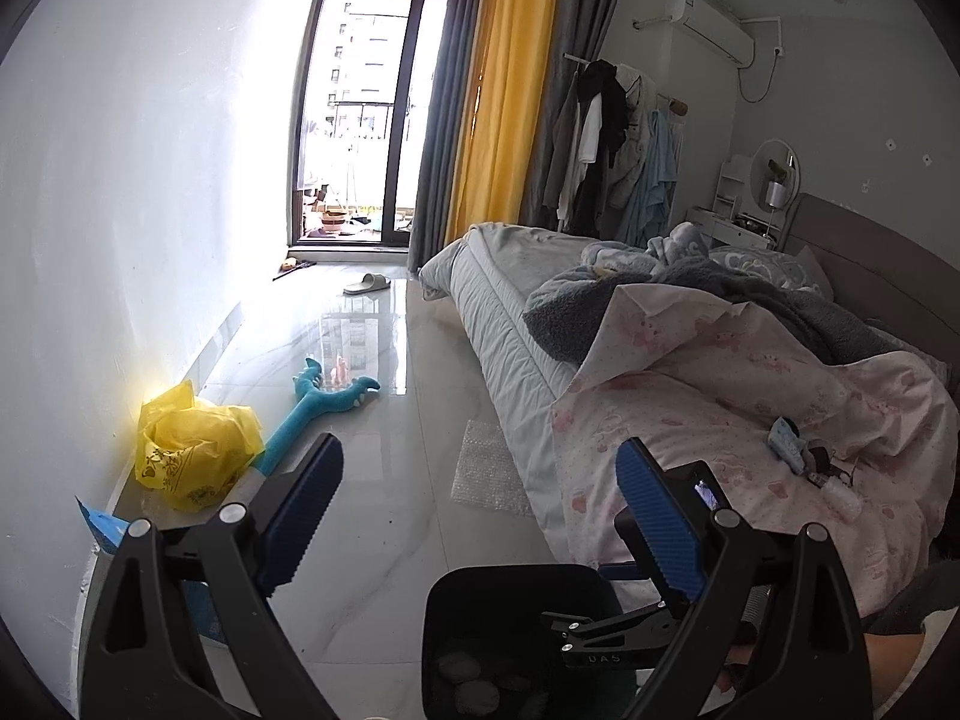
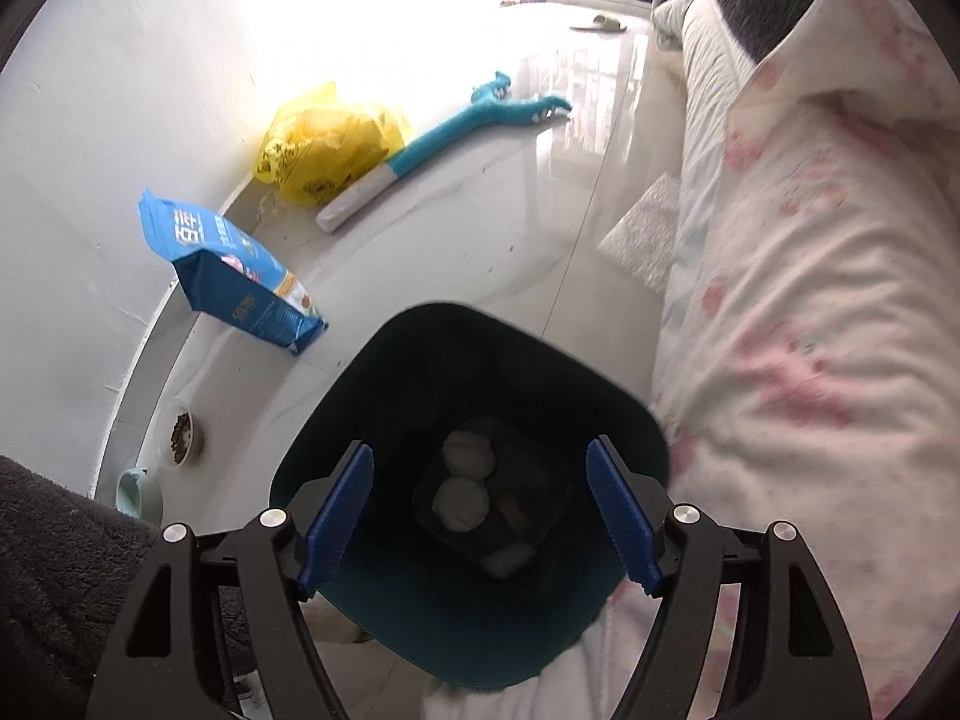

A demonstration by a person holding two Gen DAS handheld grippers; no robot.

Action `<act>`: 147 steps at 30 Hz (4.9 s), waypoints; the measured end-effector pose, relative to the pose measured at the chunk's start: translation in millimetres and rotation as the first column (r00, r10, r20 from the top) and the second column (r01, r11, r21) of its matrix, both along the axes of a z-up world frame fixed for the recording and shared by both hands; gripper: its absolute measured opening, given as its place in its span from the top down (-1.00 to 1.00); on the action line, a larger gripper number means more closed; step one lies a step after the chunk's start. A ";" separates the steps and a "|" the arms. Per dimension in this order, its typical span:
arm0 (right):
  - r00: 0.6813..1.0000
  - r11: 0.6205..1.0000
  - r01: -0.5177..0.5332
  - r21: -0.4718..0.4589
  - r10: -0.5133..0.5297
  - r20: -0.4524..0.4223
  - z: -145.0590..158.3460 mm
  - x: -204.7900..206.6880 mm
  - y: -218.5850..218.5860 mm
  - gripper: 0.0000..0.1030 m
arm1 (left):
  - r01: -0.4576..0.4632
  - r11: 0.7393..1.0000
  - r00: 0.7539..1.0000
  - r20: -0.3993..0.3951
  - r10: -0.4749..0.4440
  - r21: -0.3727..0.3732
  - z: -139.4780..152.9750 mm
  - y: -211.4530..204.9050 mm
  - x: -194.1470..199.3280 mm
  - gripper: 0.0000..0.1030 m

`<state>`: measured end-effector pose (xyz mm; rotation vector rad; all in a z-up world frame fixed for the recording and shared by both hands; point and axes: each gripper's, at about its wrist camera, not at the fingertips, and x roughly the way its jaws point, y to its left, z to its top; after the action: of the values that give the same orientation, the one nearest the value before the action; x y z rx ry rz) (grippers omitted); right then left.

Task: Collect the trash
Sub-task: 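Move the right gripper to the black-and-white wrapper and close on it, then grasp the clear bubble wrap with the left gripper while the right holds its item, then carry the bubble wrap and held item over the teal bin with both grippers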

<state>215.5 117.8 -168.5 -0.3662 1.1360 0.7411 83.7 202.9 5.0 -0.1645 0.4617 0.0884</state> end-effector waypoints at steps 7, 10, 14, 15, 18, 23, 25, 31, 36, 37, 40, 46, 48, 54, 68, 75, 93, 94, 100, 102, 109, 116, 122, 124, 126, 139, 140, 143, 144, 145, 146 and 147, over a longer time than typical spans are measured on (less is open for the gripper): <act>0.995 0.996 0.035 0.081 -0.042 0.088 44.9 8.2 -38.9 -0.49 | 0.049 0.999 0.998 0.040 -0.049 -0.001 15.5 -30.1 12.5 -0.83; 0.990 0.992 0.062 0.106 -0.074 0.120 60.9 11.2 -62.2 -0.49 | 0.073 0.997 0.996 0.051 -0.073 -0.004 20.3 -45.7 18.7 -0.83; 0.981 0.988 0.095 0.124 -0.114 0.155 77.2 14.8 -99.7 -0.49 | 0.103 0.995 0.993 0.050 -0.103 -0.006 21.3 -65.8 30.2 -0.83; 0.980 0.987 0.103 0.127 -0.123 0.159 80.0 15.1 -108.2 -0.50 | 0.112 0.994 0.993 0.049 -0.111 -0.006 21.5 -71.5 33.4 -0.83; 0.973 0.982 0.130 0.134 -0.152 0.174 87.6 16.6 -137.2 -0.50 | 0.137 0.991 0.990 0.045 -0.137 -0.004 20.8 -88.1 42.5 -0.83; 0.953 0.974 0.182 0.138 -0.209 0.219 97.9 20.5 -179.9 -0.50 | 0.171 0.985 0.985 0.037 -0.171 -0.007 17.8 -111.8 54.0 -0.83; 0.943 0.969 0.203 0.143 -0.233 0.238 102.9 23.7 -195.8 -0.50 | 0.183 0.983 0.983 0.024 -0.182 -0.010 14.5 -120.6 60.1 -0.83; 0.909 0.953 0.265 0.149 -0.298 0.290 111.3 32.2 -236.3 -0.32 | 0.214 0.977 0.977 0.002 -0.214 -0.019 6.2 -143.6 73.5 -0.83; 0.884 0.939 0.318 0.134 -0.345 0.315 110.2 39.7 -261.8 -0.14 | 0.238 0.971 0.971 -0.020 -0.238 -0.012 -0.7 -160.2 82.9 -0.83; 0.880 0.937 0.325 0.124 -0.348 0.322 109.5 41.0 -264.0 -0.12 | 0.242 0.970 0.970 -0.024 -0.242 -0.011 -2.1 -163.4 85.3 -0.83; 0.877 0.931 0.348 0.110 -0.365 0.314 106.1 44.6 -274.0 -0.03 | 0.253 0.967 0.967 -0.034 -0.254 -0.020 -5.4 -170.5 89.6 -0.83; 0.870 0.918 0.381 0.110 -0.396 0.294 100.9 49.0 -288.7 0.05 | 0.275 0.961 0.960 -0.045 -0.275 -0.016 -10.2 -187.7 98.2 -0.83; 0.871 0.918 0.380 0.113 -0.396 0.291 99.1 50.6 -291.6 0.06 | 0.280 0.960 0.959 -0.050 -0.280 -0.013 -11.7 -192.2 100.5 -0.83; 0.872 0.913 0.390 0.122 -0.408 0.271 93.3 57.0 -296.1 0.14 | 0.293 0.956 0.954 -0.061 -0.294 -0.018 -15.1 -204.5 108.2 -0.83; 0.861 0.907 0.404 0.120 -0.421 0.284 89.1 63.0 -310.4 0.55 | 0.319 0.948 0.943 -0.097 -0.319 -0.014 -26.5 -225.6 120.6 -0.83; 0.867 0.909 0.393 0.137 -0.416 0.273 93.7 61.3 -320.7 0.62 | 0.341 0.939 0.933 -0.109 -0.344 -0.040 -34.2 -240.0 127.5 -0.83; 0.855 0.806 0.365 0.466 -0.488 0.175 130.4 55.1 -378.7 0.62 | 0.522 0.849 0.842 -0.110 -0.528 -0.082 -51.4 -296.2 130.1 -0.83; 0.853 0.800 0.367 0.475 -0.493 0.171 131.3 54.4 -382.4 0.62 | 0.537 0.840 0.833 -0.109 -0.542 -0.076 -52.7 -302.1 129.2 -0.83; 0.842 0.778 0.376 0.504 -0.514 0.165 136.1 50.2 -401.4 0.62 | 0.629 0.774 0.763 -0.131 -0.632 -0.071 -67.0 -334.7 128.1 -0.84; 0.840 0.773 0.381 0.507 -0.518 0.159 135.2 49.4 -407.3 0.62 | 0.654 0.754 0.742 -0.144 -0.655 -0.063 -72.3 -345.8 128.1 -0.84; 0.841 0.766 0.384 0.515 -0.520 0.148 131.7 48.8 -421.7 0.62 | 0.683 0.727 0.701 -0.217 -0.679 -0.068 -94.8 -368.7 135.7 -0.81; 0.848 0.749 0.385 0.539 -0.518 0.113 129.3 46.9 -439.0 0.62 | 0.678 0.729 0.692 -0.253 -0.676 -0.093 -106.8 -378.2 143.8 -0.51; 0.848 0.751 0.386 0.535 -0.517 0.114 129.3 46.4 -442.7 0.62 | 0.672 0.734 0.690 -0.275 -0.670 -0.102 -112.3 -379.7 148.6 -0.27; 0.851 0.751 0.382 0.539 -0.514 0.112 129.4 47.3 -441.1 0.62 | 0.674 0.731 0.691 -0.262 -0.674 -0.102 -109.5 -376.7 145.4 -0.26; 0.855 0.755 0.377 0.537 -0.507 0.112 127.9 48.8 -437.1 0.62 | 0.678 0.728 0.692 -0.242 -0.680 -0.105 -104.6 -370.8 142.2 -0.25; 0.886 0.774 0.332 0.539 -0.452 0.104 122.4 61.0 -387.9 0.62 | 0.518 0.850 0.827 -0.198 -0.526 -0.095 -87.7 -301.2 141.9 -0.24; 0.889 0.777 0.325 0.539 -0.445 0.106 122.8 61.5 -382.2 0.62 | 0.501 0.860 0.837 -0.199 -0.509 -0.092 -87.0 -294.2 141.6 -0.25; 0.899 0.786 0.305 0.537 -0.423 0.110 123.7 62.5 -365.2 0.62 | 0.449 0.890 0.866 -0.204 -0.456 -0.082 -85.3 -275.1 141.1 -0.25; 0.902 0.789 0.298 0.537 -0.417 0.111 124.2 62.9 -360.0 0.62 | 0.435 0.897 0.873 -0.206 -0.441 -0.075 -84.7 -269.4 139.9 -0.25; 0.905 0.791 0.293 0.538 -0.411 0.111 124.8 63.8 -354.4 0.62 | 0.419 0.906 0.881 -0.209 -0.423 -0.068 -84.5 -263.4 139.2 -0.25; 0.909 0.792 0.286 0.539 -0.403 0.111 126.0 64.7 -347.9 0.62 | 0.407 0.911 0.887 -0.212 -0.411 -0.066 -84.7 -256.5 138.4 -0.25; 0.912 0.795 0.277 0.540 -0.394 0.114 127.8 65.0 -341.4 0.62 | 0.394 0.917 0.892 -0.215 -0.398 -0.065 -84.8 -250.9 139.3 -0.25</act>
<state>280.5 -223.6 -40.8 0.2082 0.7213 0.6350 223.0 -47.9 -79.8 -0.0764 0.7151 -0.3033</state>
